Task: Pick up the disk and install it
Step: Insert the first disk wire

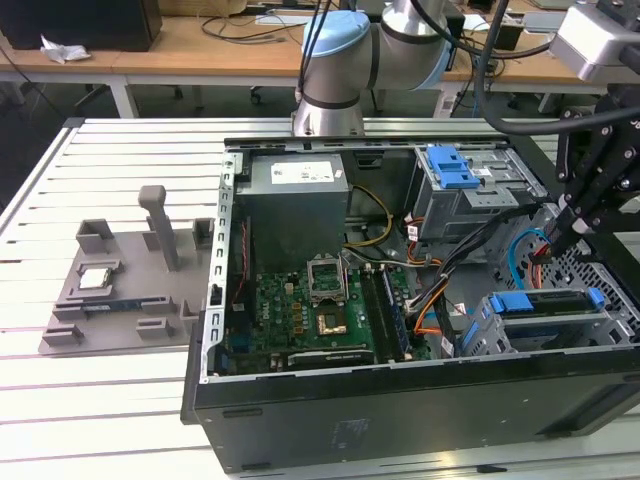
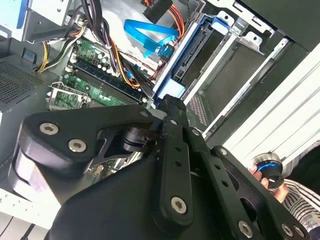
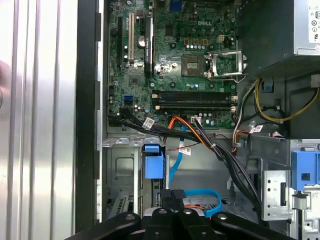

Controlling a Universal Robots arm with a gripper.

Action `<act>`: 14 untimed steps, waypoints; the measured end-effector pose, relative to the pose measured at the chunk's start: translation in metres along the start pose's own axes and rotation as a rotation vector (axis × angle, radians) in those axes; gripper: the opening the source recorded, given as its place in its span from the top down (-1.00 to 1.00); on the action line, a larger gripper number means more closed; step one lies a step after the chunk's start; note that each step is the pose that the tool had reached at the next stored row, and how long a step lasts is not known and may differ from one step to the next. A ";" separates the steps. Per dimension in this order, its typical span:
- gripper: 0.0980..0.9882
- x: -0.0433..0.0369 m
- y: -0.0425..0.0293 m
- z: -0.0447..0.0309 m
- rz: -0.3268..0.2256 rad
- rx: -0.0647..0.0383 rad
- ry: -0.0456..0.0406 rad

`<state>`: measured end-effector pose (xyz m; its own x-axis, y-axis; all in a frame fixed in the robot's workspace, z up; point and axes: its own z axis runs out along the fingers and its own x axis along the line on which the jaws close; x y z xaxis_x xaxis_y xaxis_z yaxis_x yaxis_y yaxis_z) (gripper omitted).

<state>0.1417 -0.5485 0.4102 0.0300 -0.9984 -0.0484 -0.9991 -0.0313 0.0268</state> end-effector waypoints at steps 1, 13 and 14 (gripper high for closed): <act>0.98 0.0000 0.0000 0.0000 0.000 0.000 0.0000; 0.98 -0.0239 -0.0453 0.0182 0.000 -0.003 0.0040; 0.98 -0.0339 -0.0556 0.0256 0.000 -0.004 0.0044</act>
<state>0.1955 -0.5117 0.3848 0.0298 -0.9986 -0.0440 -0.9990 -0.0312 0.0310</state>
